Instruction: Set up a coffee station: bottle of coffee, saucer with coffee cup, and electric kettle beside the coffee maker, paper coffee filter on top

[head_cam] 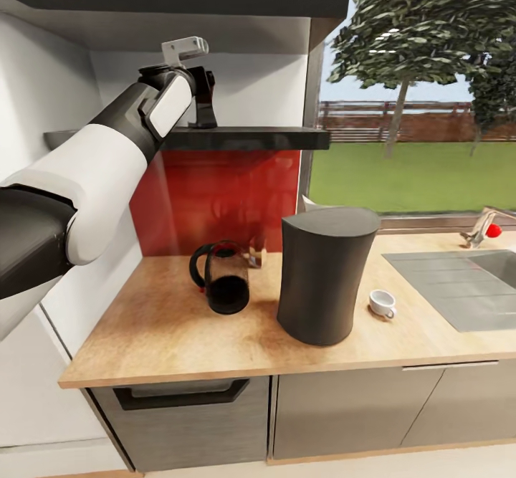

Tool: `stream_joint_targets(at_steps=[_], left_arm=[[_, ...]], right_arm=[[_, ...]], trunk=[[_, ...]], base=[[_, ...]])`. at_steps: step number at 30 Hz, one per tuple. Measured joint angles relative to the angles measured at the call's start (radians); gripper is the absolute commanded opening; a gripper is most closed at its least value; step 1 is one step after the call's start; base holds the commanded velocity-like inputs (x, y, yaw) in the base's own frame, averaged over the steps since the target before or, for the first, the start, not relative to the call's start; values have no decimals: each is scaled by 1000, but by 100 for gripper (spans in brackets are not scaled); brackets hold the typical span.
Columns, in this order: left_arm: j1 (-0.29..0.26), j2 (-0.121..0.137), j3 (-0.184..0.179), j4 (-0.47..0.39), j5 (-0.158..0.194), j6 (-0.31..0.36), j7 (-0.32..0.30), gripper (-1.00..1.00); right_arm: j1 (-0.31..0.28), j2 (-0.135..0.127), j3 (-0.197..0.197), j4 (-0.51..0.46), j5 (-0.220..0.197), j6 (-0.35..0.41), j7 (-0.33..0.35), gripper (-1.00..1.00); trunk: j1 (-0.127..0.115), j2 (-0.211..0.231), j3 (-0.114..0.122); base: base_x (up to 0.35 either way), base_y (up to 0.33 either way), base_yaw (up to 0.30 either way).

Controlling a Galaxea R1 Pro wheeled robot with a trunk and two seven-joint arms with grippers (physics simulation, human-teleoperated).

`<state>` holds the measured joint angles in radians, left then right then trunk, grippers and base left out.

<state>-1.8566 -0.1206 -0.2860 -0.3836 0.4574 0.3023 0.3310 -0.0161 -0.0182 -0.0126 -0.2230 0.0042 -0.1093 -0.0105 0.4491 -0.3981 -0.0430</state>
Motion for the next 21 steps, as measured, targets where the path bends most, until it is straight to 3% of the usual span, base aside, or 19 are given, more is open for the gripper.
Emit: stream_joint_targets(at_steps=[7, 21], left_arm=[[1, -2, 1, 1, 0, -1, 0, 100], [26, -4, 2, 1, 0, -4, 3, 100]], right_arm=[[0, 1, -1, -1, -1, -1, 1, 100], [0, 1, 1, 0, 1, -1, 0, 100]], trunk=[[0, 0, 0], [0, 0, 0]], base=[[231, 0, 0], [13, 0, 0]])
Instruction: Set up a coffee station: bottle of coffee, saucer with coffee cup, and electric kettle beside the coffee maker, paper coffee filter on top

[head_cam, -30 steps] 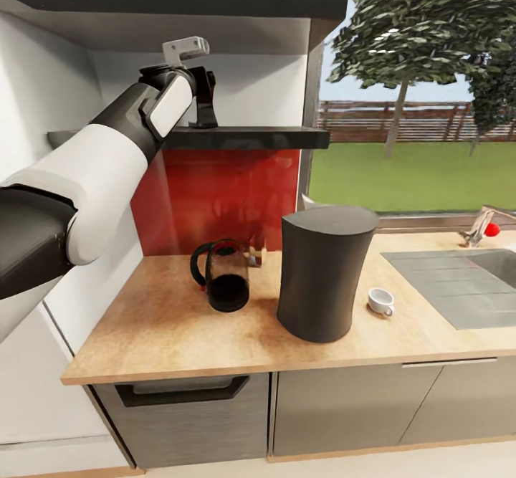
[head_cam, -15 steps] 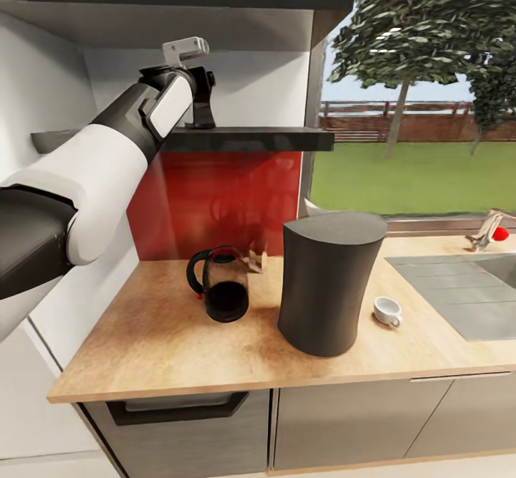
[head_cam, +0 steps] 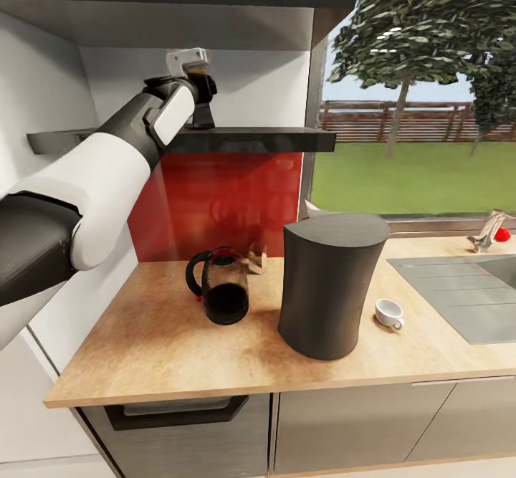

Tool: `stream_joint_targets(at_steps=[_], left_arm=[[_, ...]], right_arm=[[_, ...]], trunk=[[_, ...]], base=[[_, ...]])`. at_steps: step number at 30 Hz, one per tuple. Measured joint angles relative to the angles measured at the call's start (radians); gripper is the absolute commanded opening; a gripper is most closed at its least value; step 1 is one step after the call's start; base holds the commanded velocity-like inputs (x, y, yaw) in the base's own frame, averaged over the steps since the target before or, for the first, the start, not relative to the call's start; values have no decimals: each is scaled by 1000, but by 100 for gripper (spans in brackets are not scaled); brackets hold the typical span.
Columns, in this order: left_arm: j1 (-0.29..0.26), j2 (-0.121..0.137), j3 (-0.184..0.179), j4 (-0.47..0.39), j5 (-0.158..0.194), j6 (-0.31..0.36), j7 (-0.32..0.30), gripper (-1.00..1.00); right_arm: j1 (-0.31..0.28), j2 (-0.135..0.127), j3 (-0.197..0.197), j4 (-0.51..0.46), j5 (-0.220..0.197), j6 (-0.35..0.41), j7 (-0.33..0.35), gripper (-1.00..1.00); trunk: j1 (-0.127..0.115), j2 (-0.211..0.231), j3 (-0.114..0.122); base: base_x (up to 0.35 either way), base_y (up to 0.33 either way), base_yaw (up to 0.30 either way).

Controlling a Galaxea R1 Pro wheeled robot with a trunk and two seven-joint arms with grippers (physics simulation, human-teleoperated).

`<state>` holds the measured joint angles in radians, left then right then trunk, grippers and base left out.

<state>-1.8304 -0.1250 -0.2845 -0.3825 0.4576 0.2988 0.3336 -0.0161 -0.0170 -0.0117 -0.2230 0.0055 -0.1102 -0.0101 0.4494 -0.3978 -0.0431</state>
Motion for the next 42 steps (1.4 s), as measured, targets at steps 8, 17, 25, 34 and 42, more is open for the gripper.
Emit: stream_joint_targets(at_steps=[8, 17, 25, 34, 42], left_arm=[[3, -1, 0, -1, 0, 0, 2, 100], [3, 0, 0, 0, 0, -1, 2, 100], [29, 2, 0, 0, 0, -18, 2, 100], [31, 5, -1, -1, 0, -19, 2, 100], [31, 6, -2, -1, 0, -19, 3, 100]], right_arm=[[0, 0, 1, 0, 0, 0, 0, 100], [0, 0, 2, 0, -1, 0, 0, 100], [0, 0, 2, 1, -1, 0, 0, 100], [0, 0, 2, 1, -1, 0, 0, 100], [0, 0, 2, 1, -1, 0, 0, 100]], trunk=[[0, 0, 0], [0, 0, 0], [0, 0, 0], [0, 0, 0], [0, 0, 0]], base=[[15, 0, 0], [163, 0, 0], [64, 0, 0], [33, 2, 0], [110, 63, 0]])
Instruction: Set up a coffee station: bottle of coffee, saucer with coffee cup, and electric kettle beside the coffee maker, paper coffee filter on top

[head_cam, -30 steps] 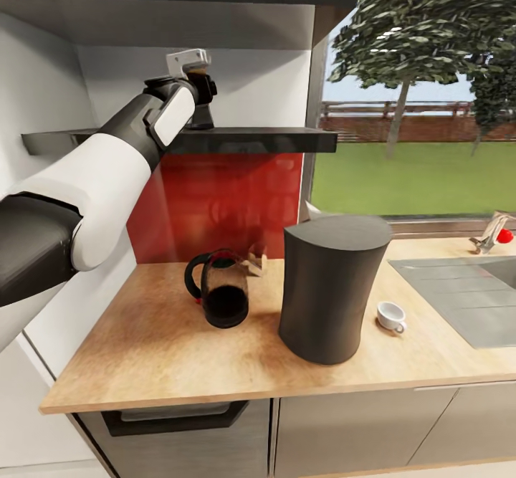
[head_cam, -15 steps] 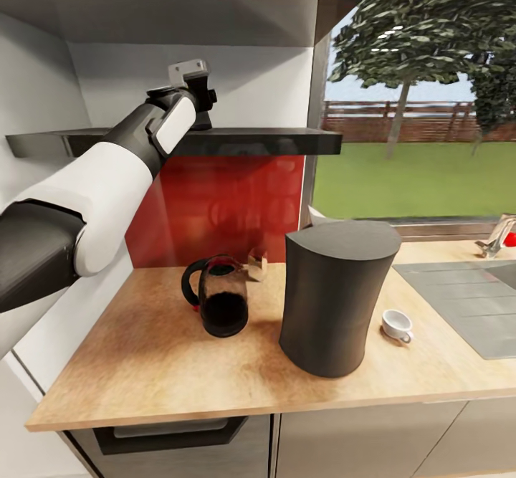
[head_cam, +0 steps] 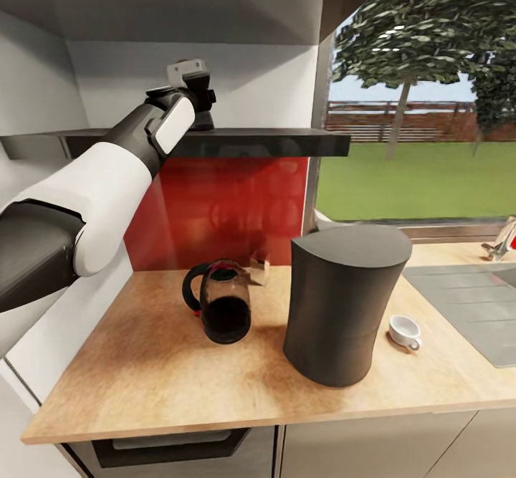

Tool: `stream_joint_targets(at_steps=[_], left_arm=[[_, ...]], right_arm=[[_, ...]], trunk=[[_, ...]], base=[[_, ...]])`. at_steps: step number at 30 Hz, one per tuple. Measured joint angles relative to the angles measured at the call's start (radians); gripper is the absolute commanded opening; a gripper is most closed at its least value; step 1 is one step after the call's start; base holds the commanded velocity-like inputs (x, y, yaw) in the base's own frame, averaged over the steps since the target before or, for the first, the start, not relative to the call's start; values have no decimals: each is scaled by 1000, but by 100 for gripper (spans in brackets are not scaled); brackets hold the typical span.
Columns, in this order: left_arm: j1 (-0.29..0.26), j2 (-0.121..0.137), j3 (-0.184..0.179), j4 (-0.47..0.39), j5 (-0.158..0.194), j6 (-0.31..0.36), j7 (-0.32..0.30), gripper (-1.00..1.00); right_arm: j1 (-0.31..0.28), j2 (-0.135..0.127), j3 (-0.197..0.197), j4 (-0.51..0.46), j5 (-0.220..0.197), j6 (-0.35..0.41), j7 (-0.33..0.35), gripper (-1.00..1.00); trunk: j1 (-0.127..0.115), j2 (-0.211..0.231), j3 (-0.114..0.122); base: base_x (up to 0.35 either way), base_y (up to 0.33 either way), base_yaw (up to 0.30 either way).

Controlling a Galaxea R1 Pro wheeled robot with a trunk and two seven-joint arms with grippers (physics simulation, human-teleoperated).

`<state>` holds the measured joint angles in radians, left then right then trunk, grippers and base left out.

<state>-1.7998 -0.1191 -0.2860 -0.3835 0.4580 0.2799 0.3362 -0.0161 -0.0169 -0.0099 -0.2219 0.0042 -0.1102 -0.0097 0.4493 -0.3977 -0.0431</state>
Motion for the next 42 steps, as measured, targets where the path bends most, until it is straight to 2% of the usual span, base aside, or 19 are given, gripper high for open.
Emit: stream_joint_targets(at_steps=[37, 38, 42], left_arm=[[2, 6, 0, 3, 0, 0, -4, 100], [4, 6, 0, 3, 1, 0, -4, -100], [9, 5, -3, 0, -6, 3, -5, -100]], right_arm=[[0, 0, 0, 0, 0, 0, 0, 100], [0, 0, 0, 0, 0, 0, 0, 100], [0, 0, 0, 0, 0, 0, 0, 100]], trunk=[[0, 0, 0], [0, 0, 0], [0, -1, 0]], base=[[65, 2, 0], [3, 0, 0], [1, 0, 0]])
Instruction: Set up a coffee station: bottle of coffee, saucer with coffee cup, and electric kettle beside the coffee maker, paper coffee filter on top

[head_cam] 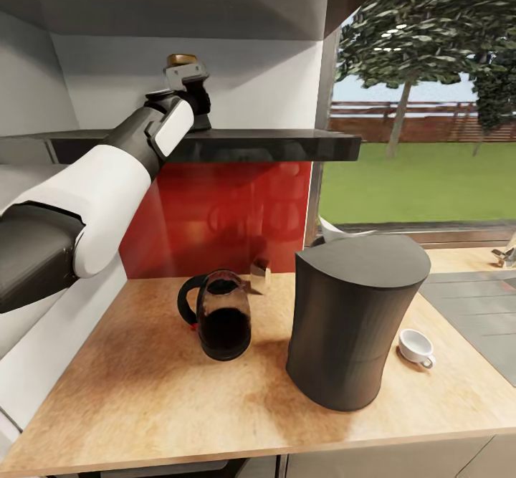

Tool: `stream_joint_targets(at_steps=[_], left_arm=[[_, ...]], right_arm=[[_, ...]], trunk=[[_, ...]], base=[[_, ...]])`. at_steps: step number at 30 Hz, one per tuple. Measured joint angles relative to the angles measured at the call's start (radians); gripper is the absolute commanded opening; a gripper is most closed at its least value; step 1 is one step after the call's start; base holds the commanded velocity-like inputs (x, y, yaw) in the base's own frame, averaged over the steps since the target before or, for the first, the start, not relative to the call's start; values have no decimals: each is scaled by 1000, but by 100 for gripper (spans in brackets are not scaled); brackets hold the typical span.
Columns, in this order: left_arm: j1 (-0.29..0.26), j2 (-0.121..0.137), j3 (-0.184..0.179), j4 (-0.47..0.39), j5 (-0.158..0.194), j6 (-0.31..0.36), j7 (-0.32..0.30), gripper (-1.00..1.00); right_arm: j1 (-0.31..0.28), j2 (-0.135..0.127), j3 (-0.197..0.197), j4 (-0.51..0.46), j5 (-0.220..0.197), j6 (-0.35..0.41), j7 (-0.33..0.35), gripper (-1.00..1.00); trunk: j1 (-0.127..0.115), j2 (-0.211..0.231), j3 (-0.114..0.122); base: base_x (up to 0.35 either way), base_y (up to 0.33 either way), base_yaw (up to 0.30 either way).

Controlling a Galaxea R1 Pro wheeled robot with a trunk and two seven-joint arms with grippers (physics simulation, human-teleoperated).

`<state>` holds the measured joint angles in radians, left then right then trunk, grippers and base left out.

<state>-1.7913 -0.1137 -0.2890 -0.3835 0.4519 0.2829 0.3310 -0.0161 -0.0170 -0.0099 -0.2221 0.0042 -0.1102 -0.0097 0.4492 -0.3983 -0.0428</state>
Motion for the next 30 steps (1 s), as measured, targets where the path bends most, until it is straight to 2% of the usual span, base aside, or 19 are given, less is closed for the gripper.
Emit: stream_joint_targets(at_steps=[21, 30], left_arm=[[3, 1, 4, -2, 2, 0, 2, -100], [2, -1, 2, -50, 7, 34, -1, -100]], right_arm=[[0, 0, 0, 0, 0, 0, 0, 100], [0, 0, 0, -1, 0, 0, 0, 100]], trunk=[[0, 0, 0], [0, 0, 0]], base=[[0, 0, 0], [0, 0, 0]])
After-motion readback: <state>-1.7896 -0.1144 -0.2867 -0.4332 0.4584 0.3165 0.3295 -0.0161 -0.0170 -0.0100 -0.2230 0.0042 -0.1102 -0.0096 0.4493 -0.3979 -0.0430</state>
